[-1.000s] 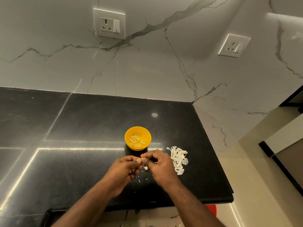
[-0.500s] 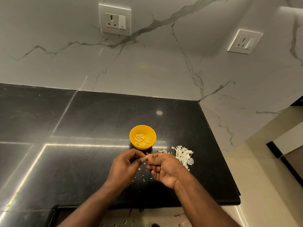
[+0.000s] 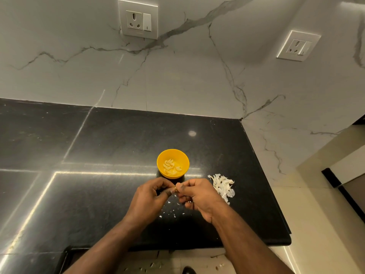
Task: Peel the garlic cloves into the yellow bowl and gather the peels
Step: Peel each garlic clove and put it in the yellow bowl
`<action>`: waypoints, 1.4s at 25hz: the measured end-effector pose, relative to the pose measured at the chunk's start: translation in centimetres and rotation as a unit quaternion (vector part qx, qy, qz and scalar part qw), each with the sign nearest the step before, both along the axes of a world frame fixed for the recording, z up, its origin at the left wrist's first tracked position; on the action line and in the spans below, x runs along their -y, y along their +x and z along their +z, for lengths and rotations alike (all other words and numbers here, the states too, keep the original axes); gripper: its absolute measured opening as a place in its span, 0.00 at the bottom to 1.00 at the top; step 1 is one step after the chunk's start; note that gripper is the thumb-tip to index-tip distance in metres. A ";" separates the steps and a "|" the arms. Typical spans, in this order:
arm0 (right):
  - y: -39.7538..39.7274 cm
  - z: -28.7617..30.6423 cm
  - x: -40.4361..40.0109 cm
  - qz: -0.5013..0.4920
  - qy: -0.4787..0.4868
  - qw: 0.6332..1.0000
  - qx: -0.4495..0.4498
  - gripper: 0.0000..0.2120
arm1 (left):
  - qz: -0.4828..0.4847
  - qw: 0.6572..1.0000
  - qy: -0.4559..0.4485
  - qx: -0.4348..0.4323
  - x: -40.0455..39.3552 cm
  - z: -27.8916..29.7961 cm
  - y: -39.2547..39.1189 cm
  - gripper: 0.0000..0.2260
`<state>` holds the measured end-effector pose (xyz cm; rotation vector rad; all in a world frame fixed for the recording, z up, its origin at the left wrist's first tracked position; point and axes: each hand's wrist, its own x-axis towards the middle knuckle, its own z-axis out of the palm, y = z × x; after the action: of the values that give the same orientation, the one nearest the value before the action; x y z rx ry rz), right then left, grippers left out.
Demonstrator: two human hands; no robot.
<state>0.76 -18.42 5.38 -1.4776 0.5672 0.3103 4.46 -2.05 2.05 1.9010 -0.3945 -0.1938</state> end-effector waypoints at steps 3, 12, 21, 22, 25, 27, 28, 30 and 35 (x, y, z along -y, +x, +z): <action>-0.1 -0.3 -0.1 0.006 -0.059 0.998 0.028 0.04 | -0.008 0.998 -0.018 -0.056 0.2 -0.1 0.1 0.04; -0.4 -1.0 -0.8 -0.043 -0.048 0.996 0.055 0.05 | 0.005 0.965 -0.137 -0.223 0.5 -0.7 0.1 0.03; -0.4 -0.9 -0.2 -0.058 0.042 0.995 0.063 0.05 | 0.025 0.969 -0.117 -0.216 0.1 -0.8 0.0 0.04; -0.5 -0.9 -0.2 -0.047 0.013 0.996 0.078 0.06 | 0.026 0.968 -0.118 -0.220 0.1 -0.7 0.0 0.03; -0.4 -1.3 -0.4 -0.044 -0.038 0.994 0.097 0.08 | 0.017 0.961 -0.121 -0.247 0.1 -0.6 -0.1 0.03; -0.4 -1.4 -0.6 -0.061 -0.014 0.994 0.087 0.08 | 0.009 0.954 -0.136 -0.267 0.2 -0.5 -0.1 0.03; -0.3 -1.4 -0.6 -0.072 0.012 0.994 0.078 0.08 | 0.005 0.952 -0.142 -0.270 0.2 -0.4 -0.2 0.03; -0.4 -1.2 -0.5 -0.088 0.074 0.992 0.059 0.08 | -0.003 0.951 -0.154 -0.270 0.2 -0.3 -0.2 0.03; -0.5 -1.1 -0.3 -0.094 0.120 0.987 0.056 0.08 | 0.011 0.935 -0.181 -0.305 0.1 -0.2 -0.1 0.04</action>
<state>0.24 -18.08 4.24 -1.1921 0.5535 0.1401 4.32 -2.19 1.89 1.3897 0.0180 -0.6328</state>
